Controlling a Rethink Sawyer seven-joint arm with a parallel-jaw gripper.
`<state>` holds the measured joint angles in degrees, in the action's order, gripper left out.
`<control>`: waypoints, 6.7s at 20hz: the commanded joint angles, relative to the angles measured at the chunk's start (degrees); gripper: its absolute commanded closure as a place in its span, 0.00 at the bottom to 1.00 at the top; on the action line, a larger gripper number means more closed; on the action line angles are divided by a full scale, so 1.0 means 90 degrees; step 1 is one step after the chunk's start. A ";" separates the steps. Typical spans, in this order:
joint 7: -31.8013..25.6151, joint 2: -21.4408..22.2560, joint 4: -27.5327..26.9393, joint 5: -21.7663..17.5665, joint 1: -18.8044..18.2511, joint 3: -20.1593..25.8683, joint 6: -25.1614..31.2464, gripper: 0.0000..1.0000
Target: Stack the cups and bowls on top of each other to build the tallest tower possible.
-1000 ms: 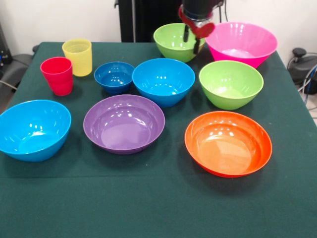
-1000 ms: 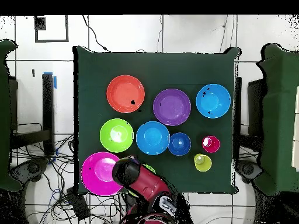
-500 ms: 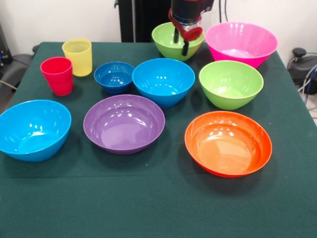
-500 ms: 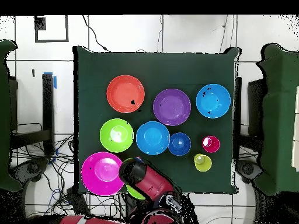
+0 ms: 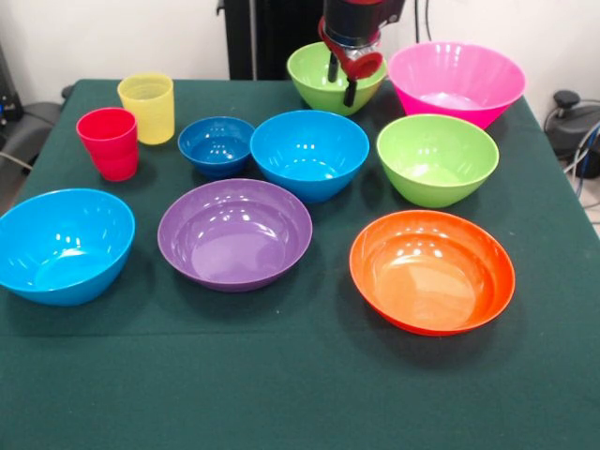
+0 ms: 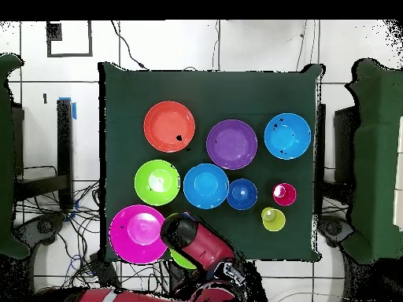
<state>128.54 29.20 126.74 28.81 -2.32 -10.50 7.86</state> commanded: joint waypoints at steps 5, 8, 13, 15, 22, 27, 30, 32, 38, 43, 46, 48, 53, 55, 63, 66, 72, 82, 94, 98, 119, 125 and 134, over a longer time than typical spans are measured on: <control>0.0834 -0.0237 -0.0498 -0.0066 0.0087 0.0331 -0.0041 0.00; 0.0805 -0.0245 -0.0559 -0.0063 0.0097 0.0305 0.0053 0.00; 0.0826 -0.0232 -0.0528 -0.0057 0.0107 0.0297 0.0041 0.00; 0.0806 -0.0234 -0.0529 -0.0072 0.0091 0.0307 0.0038 0.00; 0.0771 -0.0277 -0.0591 -0.0096 0.0025 0.0402 0.0051 1.00; 0.0920 -0.0142 -0.0502 -0.0023 0.0212 0.0252 0.0190 1.00; 0.0858 -0.0158 -0.0449 -0.0077 0.0058 0.0339 0.0048 1.00; 0.0852 -0.0136 -0.0449 -0.0079 0.0070 0.0315 0.0084 1.00; 0.0833 -0.0092 -0.0291 -0.0157 0.0031 0.0384 -0.0065 1.00; 0.0832 0.0000 -0.0058 -0.0245 0.0067 0.0389 -0.0150 1.00; 0.0805 -0.0010 0.0061 -0.0345 0.0038 0.0439 -0.0323 1.00; 0.0834 -0.0044 0.0123 -0.0407 0.0059 0.0459 -0.0479 1.00; 0.0759 0.0048 0.0228 -0.0616 0.0196 0.0406 -0.0489 1.00; 0.0700 0.0118 0.0274 -0.0729 0.0211 0.0405 -0.0459 1.00; 0.0725 0.0252 0.0273 -0.0915 0.0293 0.0306 -0.0251 1.00; 0.0658 0.0261 0.0254 -0.1006 0.0226 0.0317 -0.0219 1.00; 0.0680 0.0321 0.0271 -0.1099 0.0257 0.0273 -0.0126 1.00; 0.0534 0.0621 0.0420 -0.1347 0.0259 0.0173 0.0187 1.00; 0.0041 0.0691 0.0405 -0.2156 -0.0070 0.0334 0.0136 1.00; -0.0068 0.0596 0.0420 -0.2570 -0.0393 0.0490 -0.0031 1.00; -0.0166 0.0620 0.0188 -0.4412 -0.0765 0.0901 -0.0012 1.00; -0.0126 0.0765 0.0170 -0.4705 -0.0827 0.0925 0.0105 1.00; -0.0194 0.1058 0.0083 -0.4962 -0.0959 0.0959 0.0436 1.00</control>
<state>128.54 38.01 129.73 -12.73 -9.42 -8.34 7.10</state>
